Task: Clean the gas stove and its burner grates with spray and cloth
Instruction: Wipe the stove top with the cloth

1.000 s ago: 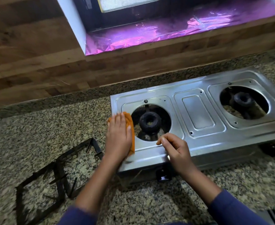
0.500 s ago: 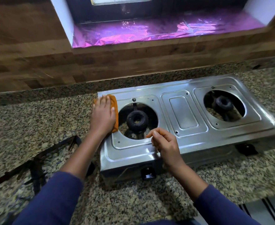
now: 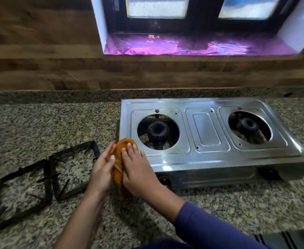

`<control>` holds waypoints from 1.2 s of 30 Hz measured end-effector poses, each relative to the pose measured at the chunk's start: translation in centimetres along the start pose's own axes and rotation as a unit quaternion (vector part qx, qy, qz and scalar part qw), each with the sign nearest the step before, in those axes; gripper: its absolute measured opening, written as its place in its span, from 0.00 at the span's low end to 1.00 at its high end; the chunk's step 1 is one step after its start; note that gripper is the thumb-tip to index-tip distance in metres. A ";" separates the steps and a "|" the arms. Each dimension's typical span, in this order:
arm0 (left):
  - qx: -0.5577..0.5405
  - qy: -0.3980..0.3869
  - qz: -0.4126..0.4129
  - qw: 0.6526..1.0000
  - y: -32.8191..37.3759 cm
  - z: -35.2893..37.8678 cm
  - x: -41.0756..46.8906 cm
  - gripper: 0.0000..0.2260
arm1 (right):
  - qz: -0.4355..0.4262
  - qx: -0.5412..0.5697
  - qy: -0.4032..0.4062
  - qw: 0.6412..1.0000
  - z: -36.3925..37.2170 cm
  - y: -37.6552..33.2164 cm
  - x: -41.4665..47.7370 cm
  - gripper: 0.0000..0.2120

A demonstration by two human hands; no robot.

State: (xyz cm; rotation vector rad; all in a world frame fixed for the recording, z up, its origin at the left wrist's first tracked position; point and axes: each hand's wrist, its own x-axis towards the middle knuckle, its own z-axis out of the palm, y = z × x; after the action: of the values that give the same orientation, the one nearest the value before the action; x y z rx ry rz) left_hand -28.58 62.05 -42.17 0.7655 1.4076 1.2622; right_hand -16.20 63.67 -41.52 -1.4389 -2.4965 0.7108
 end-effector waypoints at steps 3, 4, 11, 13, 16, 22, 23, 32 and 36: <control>-0.060 0.040 -0.008 0.997 -0.1 -0.6 -0.8 0.16 | 0.020 -0.071 0.020 0.997 1.3 -1.0 1.1 0.35; -0.073 0.059 -0.010 0.996 -0.2 -0.7 -1.0 0.15 | 0.007 -0.090 0.027 0.996 1.8 -1.0 1.3 0.35; -0.052 0.134 -0.005 0.990 -0.5 0.0 -2.2 0.12 | -0.129 -0.107 0.035 0.985 1.4 2.5 -0.4 0.29; -0.025 0.150 0.006 0.988 -0.5 0.3 -2.8 0.11 | -0.175 -0.099 0.025 0.979 0.9 4.6 -1.8 0.26; 0.001 0.168 0.023 0.986 -0.4 0.9 -4.0 0.10 | -0.205 -0.052 0.040 0.977 -0.5 7.8 -4.1 0.23; 0.092 0.139 0.035 0.985 -1.3 1.3 -5.3 0.12 | -0.125 -0.004 0.157 0.980 -2.8 12.9 -8.0 0.20; 0.097 0.138 0.038 0.985 -1.5 1.3 -5.5 0.12 | -0.110 0.003 0.176 0.978 -2.9 13.2 -8.5 0.20; 0.003 0.116 0.000 0.993 -1.7 -0.8 -6.2 0.13 | -0.155 -0.001 0.124 0.980 0.2 6.4 -5.2 0.23; -0.006 0.137 -0.003 0.991 -2.6 -4.0 -6.1 0.16 | -0.242 -0.034 0.049 0.968 1.6 2.4 -1.7 0.24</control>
State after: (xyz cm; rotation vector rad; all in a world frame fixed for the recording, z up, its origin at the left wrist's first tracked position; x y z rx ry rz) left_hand -30.42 54.67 -43.38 0.5935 1.6176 1.4096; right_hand -14.09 62.75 -43.96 -0.7960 -2.6542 0.4484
